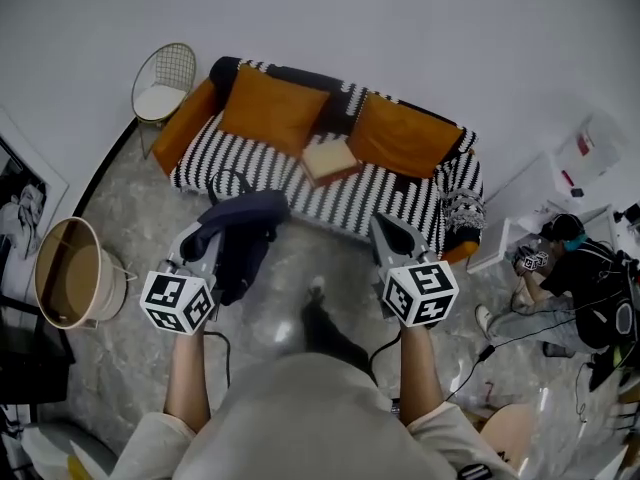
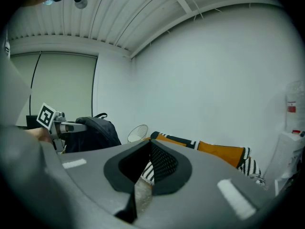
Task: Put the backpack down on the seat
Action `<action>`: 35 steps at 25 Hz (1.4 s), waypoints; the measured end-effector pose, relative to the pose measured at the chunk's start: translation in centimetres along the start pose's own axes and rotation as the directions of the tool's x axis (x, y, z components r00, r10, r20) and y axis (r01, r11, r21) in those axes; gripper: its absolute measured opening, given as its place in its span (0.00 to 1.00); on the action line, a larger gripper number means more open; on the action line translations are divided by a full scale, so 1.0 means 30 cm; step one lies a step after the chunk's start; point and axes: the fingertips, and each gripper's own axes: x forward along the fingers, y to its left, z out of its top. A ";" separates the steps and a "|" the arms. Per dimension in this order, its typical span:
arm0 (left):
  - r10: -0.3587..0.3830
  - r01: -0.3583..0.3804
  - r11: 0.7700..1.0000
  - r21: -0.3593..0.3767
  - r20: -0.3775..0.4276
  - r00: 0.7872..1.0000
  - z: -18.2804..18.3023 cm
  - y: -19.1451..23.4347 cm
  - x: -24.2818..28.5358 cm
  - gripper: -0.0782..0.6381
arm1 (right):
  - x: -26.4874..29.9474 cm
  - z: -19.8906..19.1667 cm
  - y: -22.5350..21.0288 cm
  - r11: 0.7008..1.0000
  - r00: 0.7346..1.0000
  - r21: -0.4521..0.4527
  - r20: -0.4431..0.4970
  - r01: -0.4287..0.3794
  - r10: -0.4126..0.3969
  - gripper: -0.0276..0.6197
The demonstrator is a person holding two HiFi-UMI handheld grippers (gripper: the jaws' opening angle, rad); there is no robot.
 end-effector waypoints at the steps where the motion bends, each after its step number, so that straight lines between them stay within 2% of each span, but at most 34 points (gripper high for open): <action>1: 0.005 -0.005 1.000 -0.002 -0.003 1.000 -0.007 0.018 0.024 0.13 | 0.035 0.003 -0.015 1.000 1.000 -0.004 0.000 -0.006 0.006 0.05; 7: 0.032 -0.032 0.999 -0.009 -0.025 0.999 -0.024 0.127 0.221 0.13 | 0.271 0.026 -0.148 0.999 0.999 0.007 0.001 -0.035 0.035 0.05; 18: 0.054 -0.055 0.998 -0.040 -0.025 0.998 0.076 0.280 0.672 0.12 | 0.656 0.119 -0.464 0.998 0.997 0.028 -0.046 -0.059 0.060 0.05; 26: 0.038 -0.041 0.998 -0.053 -0.043 0.998 0.134 0.355 0.971 0.12 | 0.854 0.167 -0.656 0.997 0.996 0.051 -0.067 -0.051 0.054 0.05; 35: 0.025 -0.028 0.997 -0.077 -0.043 0.999 0.148 0.406 1.225 0.12 | 1.023 0.198 -0.833 0.997 0.996 0.064 -0.071 -0.045 0.049 0.05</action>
